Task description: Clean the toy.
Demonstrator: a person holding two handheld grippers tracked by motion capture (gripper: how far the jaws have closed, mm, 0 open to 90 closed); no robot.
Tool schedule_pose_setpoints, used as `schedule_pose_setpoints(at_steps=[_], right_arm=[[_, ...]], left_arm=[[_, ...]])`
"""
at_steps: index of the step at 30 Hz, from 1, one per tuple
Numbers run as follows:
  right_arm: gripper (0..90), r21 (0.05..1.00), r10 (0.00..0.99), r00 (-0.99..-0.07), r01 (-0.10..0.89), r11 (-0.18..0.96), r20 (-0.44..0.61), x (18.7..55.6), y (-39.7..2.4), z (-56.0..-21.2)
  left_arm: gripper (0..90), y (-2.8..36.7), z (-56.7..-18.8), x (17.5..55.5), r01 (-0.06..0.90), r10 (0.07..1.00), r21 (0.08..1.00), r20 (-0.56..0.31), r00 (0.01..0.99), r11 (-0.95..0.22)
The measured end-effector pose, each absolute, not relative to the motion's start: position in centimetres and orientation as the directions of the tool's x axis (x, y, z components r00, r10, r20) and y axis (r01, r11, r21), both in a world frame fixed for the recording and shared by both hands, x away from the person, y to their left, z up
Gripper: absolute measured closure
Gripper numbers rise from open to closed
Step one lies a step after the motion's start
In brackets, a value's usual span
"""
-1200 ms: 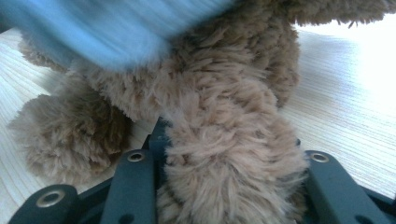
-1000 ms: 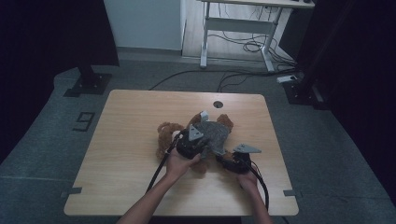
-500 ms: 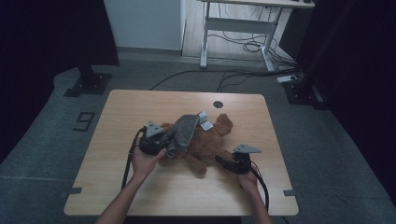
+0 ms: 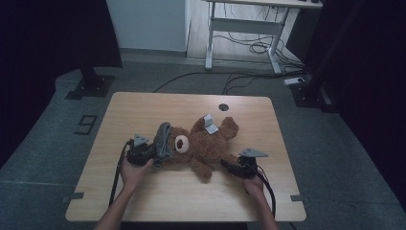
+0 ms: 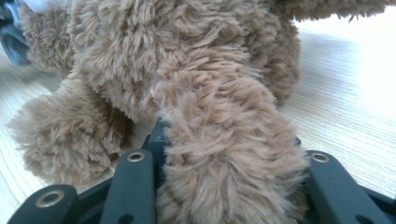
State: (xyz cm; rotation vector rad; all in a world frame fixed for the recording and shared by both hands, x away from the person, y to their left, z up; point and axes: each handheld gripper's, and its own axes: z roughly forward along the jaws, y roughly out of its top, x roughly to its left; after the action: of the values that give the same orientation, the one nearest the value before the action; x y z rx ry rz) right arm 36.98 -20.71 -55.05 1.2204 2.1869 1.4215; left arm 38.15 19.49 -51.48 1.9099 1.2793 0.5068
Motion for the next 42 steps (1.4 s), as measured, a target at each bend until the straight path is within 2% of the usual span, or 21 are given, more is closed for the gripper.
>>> schedule_pose_setpoints(at_steps=[3,6,16,22,23,24,27,28,29,30,31,33,35,36,37,42], right_arm=[[56.8,0.846,0.761,-0.611,0.507,0.165,0.217,37.0,-20.7,-55.1],[56.8,0.845,0.76,-0.611,0.508,0.165,0.219,37.0,-20.8,-55.1],[56.7,0.843,0.761,-0.607,0.514,0.157,0.229,37.1,-20.9,-55.1],[56.6,0.843,0.76,-0.608,0.515,0.154,0.232,37.1,-20.9,-55.1],[56.6,0.843,0.76,-0.608,0.514,0.156,0.23,37.1,-20.9,-55.1],[56.6,0.843,0.76,-0.608,0.514,0.156,0.23,37.1,-20.9,-55.1],[56.6,0.843,0.76,-0.607,0.515,0.154,0.232,37.1,-20.9,-55.1],[56.6,0.843,0.76,-0.607,0.515,0.154,0.232,37.1,-20.9,-55.1],[56.6,0.843,0.759,-0.608,0.515,0.153,0.234,37.1,-20.9,-55.1],[56.6,0.843,0.758,-0.608,0.515,0.153,0.234,37.1,-20.9,-55.1],[56.6,0.843,0.758,-0.608,0.516,0.153,0.235,37.1,-20.9,-55.1],[56.6,0.842,0.758,-0.608,0.517,0.154,0.235,37.1,-20.9,-55.1],[56.5,0.842,0.757,-0.61,0.517,0.154,0.235,37.1,-20.9,-55.1],[56.5,0.842,0.757,-0.61,0.517,0.154,0.235,37.1,-20.9,-55.1],[56.5,0.841,0.756,-0.61,0.519,0.153,0.238,37.0,-21.0,-55.1],[56.5,0.84,0.757,-0.606,0.523,0.145,0.246,37.1,-21.0,-55.1]], left_arm=[[77.3,19.9,-53.0,38.7,0.647,0.911,0.733,-0.093,0.402,-0.211],[77.2,20.2,-53.2,38.7,0.654,0.909,0.728,-0.108,0.402,-0.203],[77.3,20.1,-47.5,37.2,0.529,0.885,0.826,-0.087,0.456,-0.192],[77.2,16.1,-44.0,35.9,0.432,0.828,0.872,-0.056,0.557,-0.232],[77.2,14.0,-43.1,35.8,0.405,0.804,0.876,-0.034,0.593,-0.262],[77.2,14.0,-43.1,35.8,0.405,0.804,0.876,-0.034,0.593,-0.262],[77.2,10.1,-42.3,36.3,0.388,0.765,0.878,-0.041,0.643,-0.279],[77.2,10.1,-42.3,36.3,0.388,0.765,0.878,-0.041,0.643,-0.279],[77.2,7.5,-42.4,36.5,0.385,0.736,0.875,-0.05,0.675,-0.294],[77.2,7.5,-42.4,36.5,0.385,0.736,0.875,-0.05,0.675,-0.294],[77.2,5.2,-42.5,36.5,0.376,0.71,0.872,-0.049,0.703,-0.312],[77.2,4.1,-42.7,36.5,0.372,0.696,0.87,-0.047,0.716,-0.323],[77.1,1.2,-43.6,36.6,0.356,0.676,0.85,-0.001,0.737,-0.388],[77.0,1.2,-43.6,36.6,0.356,0.676,0.85,-0.001,0.737,-0.388],[76.9,0.2,-44.6,36.9,0.351,0.672,0.829,0.04,0.739,-0.436],[77.0,0.1,-46.4,37.7,0.387,0.683,0.817,0.011,0.731,-0.427]])
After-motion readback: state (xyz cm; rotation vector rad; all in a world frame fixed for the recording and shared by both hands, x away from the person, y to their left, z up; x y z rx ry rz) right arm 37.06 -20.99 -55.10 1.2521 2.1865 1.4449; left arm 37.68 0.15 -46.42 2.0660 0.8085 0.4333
